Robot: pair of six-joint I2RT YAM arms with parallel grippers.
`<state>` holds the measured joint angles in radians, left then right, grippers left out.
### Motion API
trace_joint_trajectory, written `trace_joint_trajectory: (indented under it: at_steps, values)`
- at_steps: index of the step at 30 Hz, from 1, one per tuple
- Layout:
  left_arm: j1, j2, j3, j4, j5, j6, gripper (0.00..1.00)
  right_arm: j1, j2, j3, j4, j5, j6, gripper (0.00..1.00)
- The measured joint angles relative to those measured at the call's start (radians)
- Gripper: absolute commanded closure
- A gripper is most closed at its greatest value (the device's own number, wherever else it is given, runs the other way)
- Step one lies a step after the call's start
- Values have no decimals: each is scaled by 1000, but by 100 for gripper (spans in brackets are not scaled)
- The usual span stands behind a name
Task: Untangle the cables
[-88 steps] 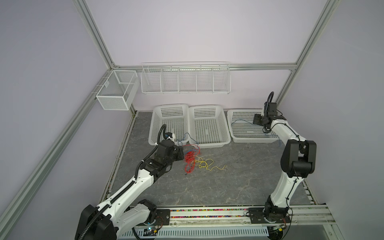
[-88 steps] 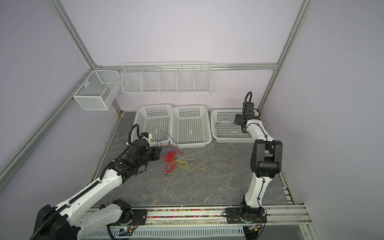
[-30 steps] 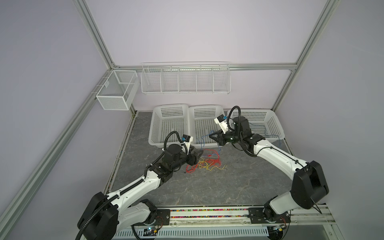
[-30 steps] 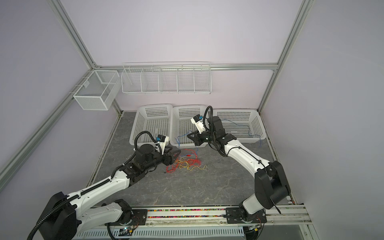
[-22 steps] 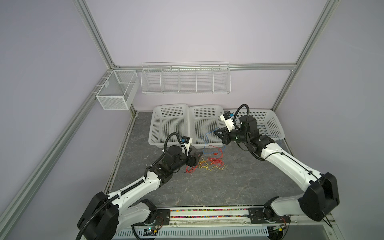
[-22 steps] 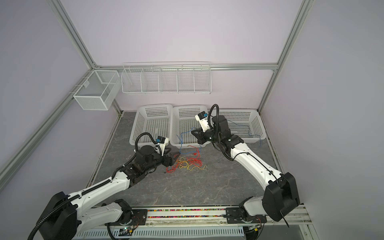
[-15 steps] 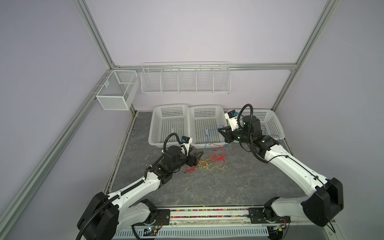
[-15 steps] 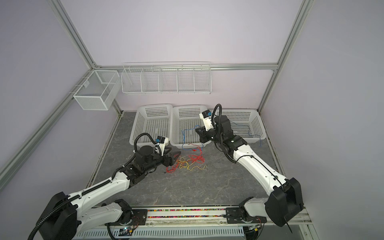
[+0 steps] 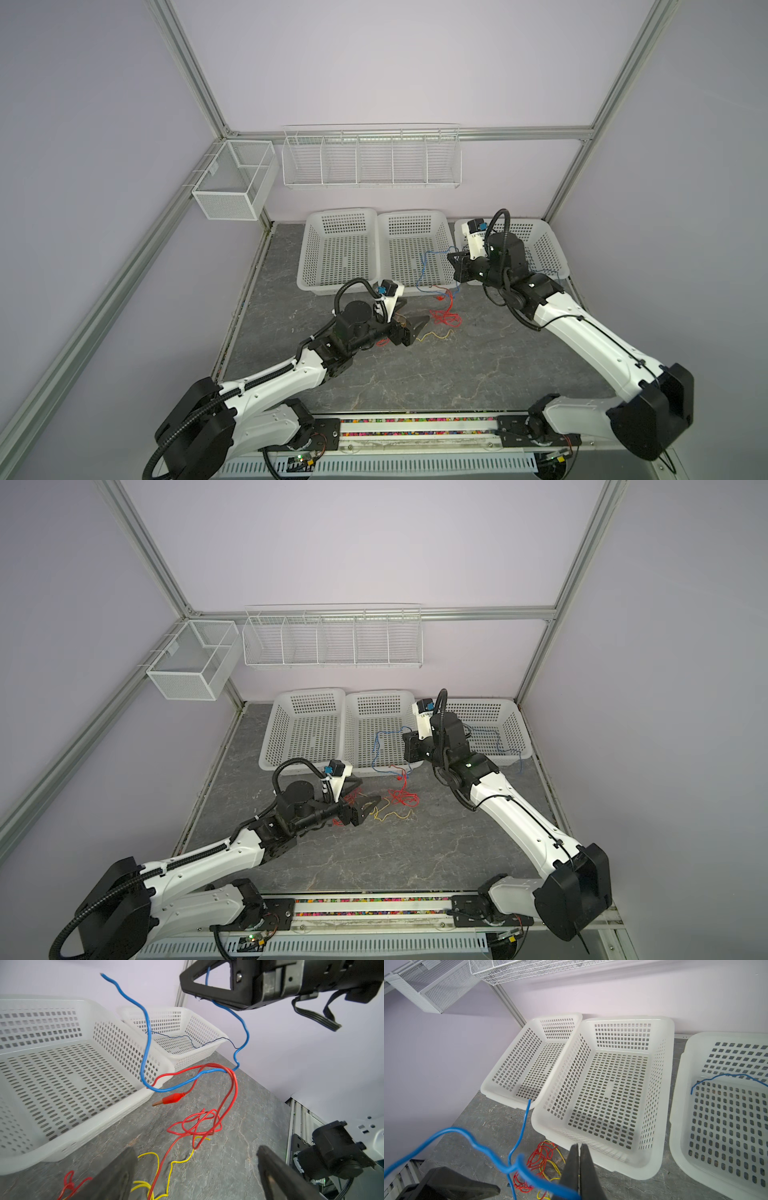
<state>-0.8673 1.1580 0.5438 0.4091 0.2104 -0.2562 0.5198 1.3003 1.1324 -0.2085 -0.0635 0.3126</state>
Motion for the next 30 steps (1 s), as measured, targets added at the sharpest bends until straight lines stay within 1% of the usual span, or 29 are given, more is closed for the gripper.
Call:
trace_joint_trajectory:
  at_steps: [11,16,19,20,23,30]
  values:
    - [-69,245,109,141,-27,2,7,7,0,0,0,22,26,94]
    - [-91,320,147,200,-37,-4,12,7,0,0,0,26,31,94]
    - [-104,356,162,240,-56,-9,17,7,0,0,0,26,33,94]
    - [-106,367,165,254,-60,-13,20,7,0,0,0,26,34,94]
    - [-109,407,174,295,-73,-29,32,7,0,0,0,25,40,94]
    - [-113,457,202,337,-80,-56,74,7,-1,0,0,21,50,94]
